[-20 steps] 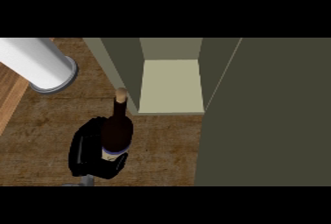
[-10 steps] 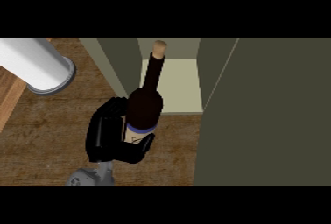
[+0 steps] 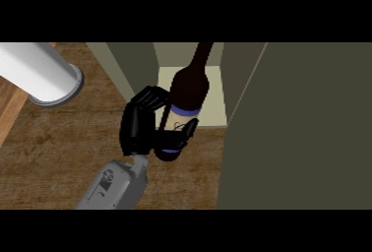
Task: Pick up the wine, place it into the cabinet and close the cabinet
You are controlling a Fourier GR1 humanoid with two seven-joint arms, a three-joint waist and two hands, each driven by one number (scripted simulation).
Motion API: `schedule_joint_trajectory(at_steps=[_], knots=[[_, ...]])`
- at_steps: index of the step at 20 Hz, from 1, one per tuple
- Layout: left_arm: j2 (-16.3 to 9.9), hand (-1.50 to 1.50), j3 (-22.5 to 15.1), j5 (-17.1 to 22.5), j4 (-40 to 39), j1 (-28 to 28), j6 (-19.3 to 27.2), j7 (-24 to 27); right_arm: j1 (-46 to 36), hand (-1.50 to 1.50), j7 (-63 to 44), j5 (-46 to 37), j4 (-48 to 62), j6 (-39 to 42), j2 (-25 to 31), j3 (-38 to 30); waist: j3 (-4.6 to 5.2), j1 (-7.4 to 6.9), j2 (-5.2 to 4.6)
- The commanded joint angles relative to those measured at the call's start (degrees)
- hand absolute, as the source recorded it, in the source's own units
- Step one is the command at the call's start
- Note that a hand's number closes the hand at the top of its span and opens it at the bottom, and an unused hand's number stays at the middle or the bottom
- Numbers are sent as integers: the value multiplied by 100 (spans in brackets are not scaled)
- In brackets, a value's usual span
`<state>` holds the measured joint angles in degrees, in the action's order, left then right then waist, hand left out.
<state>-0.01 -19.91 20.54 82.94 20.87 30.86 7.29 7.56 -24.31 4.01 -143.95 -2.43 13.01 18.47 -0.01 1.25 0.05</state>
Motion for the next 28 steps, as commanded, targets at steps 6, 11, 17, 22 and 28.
schedule_joint_trajectory(at_steps=[6,11,17,22,28], knots=[[1,150,-554,372,-1075,523,687,447,456,-150,-383,526,-1146,69,-50,56,0,40,5],[1,150,-417,903,-1902,611,371,1114,421,-150,-689,603,-1468,123,57,-73,5,78,-6],[1,150,-766,1691,-2580,757,427,1952,703,-150,-402,588,-1329,243,18,-69,5,97,-11],[1,150,-201,2095,-3372,1368,-135,1989,424,-150,-447,803,-1226,319,56,-394,5,61,-26],[1,150,-329,2643,-4086,1749,-278,2355,731,-150,-148,786,-1052,454,-16,-423,1,86,-26]])
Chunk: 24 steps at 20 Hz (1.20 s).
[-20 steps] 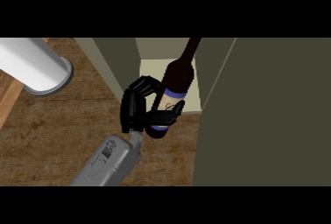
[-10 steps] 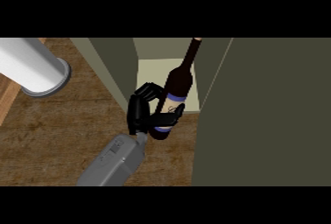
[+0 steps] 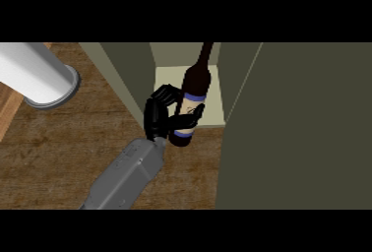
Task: Pick up the wine, place it into the cabinet and close the cabinet
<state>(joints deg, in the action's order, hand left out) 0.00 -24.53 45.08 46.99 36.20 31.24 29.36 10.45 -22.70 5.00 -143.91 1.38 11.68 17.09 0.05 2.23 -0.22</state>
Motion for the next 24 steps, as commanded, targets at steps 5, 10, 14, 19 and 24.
schedule_joint_trajectory(at_steps=[5,10,14,19,24], knots=[[0,150,119,529,-700,810,102,-96,348,-150,-495,736,-1116,85,75,-90,-1,3,-1],[0,150,278,773,-1207,1490,149,-150,362,-150,-382,189,-1048,-21,-169,389,2,88,-5],[-15,150,628,566,-1727,1663,-225,-31,472,-150,-339,666,-1088,231,39,-127,-5,10,-3],[-88,150,780,380,-2350,2213,-118,-6,229,-150,-411,593,-906,156,-101,-109,-1,22,-28],[-132,150,730,75,-2816,2597,444,-45,373,-150,-216,476,-734,162,-223,51,-5,12,-15]])
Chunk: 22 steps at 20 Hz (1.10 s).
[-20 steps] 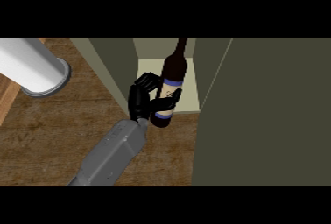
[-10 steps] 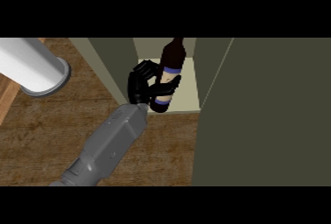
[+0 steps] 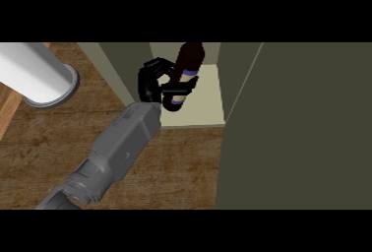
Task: Pick up the wine, place it into the cabinet and close the cabinet
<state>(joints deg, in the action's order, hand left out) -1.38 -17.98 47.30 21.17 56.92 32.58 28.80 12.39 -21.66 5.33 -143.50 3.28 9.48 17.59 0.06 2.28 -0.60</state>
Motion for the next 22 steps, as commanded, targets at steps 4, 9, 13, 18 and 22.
schedule_joint_trajectory(at_steps=[4,9,13,18,22], knots=[[-110,-150,-41,-439,-712,594,766,208,237,-150,-93,600,-684,177,65,-134,-11,91,-2],[-285,-150,-94,-627,-1223,882,674,-79,379,-150,-228,352,-913,149,18,132,-3,152,-26],[-412,-150,-30,-689,-1470,955,628,-101,472,-150,47,249,-653,204,-58,249,-4,176,-43],[-283,-150,-15,-788,-1608,989,823,-20,451,-150,-22,254,-835,184,-58,272,-1,147,-37],[-617,-150,22,-806,-1670,1084,442,-185,496,-150,36,305,-720,247,-16,213,-3,161,-47]])
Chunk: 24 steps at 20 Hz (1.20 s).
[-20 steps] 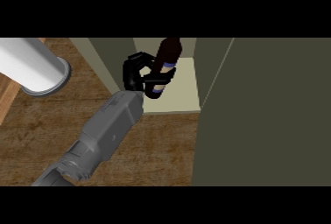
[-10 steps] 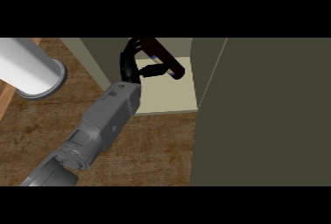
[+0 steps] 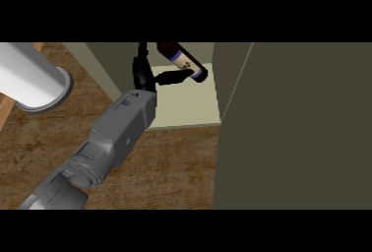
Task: Pick up the wine, place it into the cabinet and close the cabinet
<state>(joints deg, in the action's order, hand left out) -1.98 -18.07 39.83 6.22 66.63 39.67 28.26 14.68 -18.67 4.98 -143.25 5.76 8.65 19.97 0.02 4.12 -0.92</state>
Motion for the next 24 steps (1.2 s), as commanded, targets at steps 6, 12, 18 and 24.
schedule_joint_trajectory(at_steps=[6,12,18,24], knots=[[-243,-150,76,-138,108,-77,-637,429,180,-150,-462,570,-953,-38,93,-250,3,-129,14],[-148,-150,158,-188,345,-204,-1072,790,301,-150,-518,204,-986,-131,-48,183,5,-190,57],[88,-150,372,-92,904,-219,-1148,999,525,-150,-249,692,-964,131,181,-388,-6,-294,106],[144,-150,160,-282,1794,-806,-1205,860,389,-150,-367,346,-953,-110,7,-272,-4,-438,150]])
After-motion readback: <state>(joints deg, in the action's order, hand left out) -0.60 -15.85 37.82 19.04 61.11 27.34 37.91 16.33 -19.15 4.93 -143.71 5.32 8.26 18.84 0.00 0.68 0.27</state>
